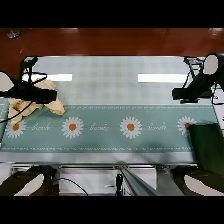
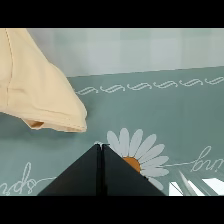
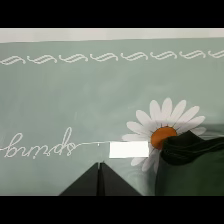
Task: Fold the shirts.
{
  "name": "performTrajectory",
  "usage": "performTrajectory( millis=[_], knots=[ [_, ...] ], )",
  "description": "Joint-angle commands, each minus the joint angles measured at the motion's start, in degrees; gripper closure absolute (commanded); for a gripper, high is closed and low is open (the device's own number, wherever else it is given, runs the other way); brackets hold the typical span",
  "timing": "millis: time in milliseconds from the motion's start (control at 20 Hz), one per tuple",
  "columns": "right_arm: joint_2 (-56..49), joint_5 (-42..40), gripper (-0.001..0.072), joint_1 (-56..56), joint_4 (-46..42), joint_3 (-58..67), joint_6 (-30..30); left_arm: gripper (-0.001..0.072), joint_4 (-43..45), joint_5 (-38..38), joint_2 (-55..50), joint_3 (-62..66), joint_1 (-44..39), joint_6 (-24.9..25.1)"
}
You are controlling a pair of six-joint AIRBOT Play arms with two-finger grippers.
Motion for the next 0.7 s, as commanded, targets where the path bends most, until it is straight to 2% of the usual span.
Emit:
performTrajectory(
  millis=[0,500,650],
  knots=[
    [-0.04,0.0,0.0687,0.07,0.02,0.0,0.0,0.0679,0.02,0.02,-0.04,-0.02,-0.02,0.0],
    [-0.04,0.0,0.0687,0.07,0.02,0.0,0.0,0.0678,0.02,0.26,-0.07,-0.02,-0.04,0.0],
    [-0.04,-0.13,0.0686,0.07,0.02,0.0,0.0,0.0678,0.04,9.51,-1.18,-0.02,-0.02,0.0]
  ],
)
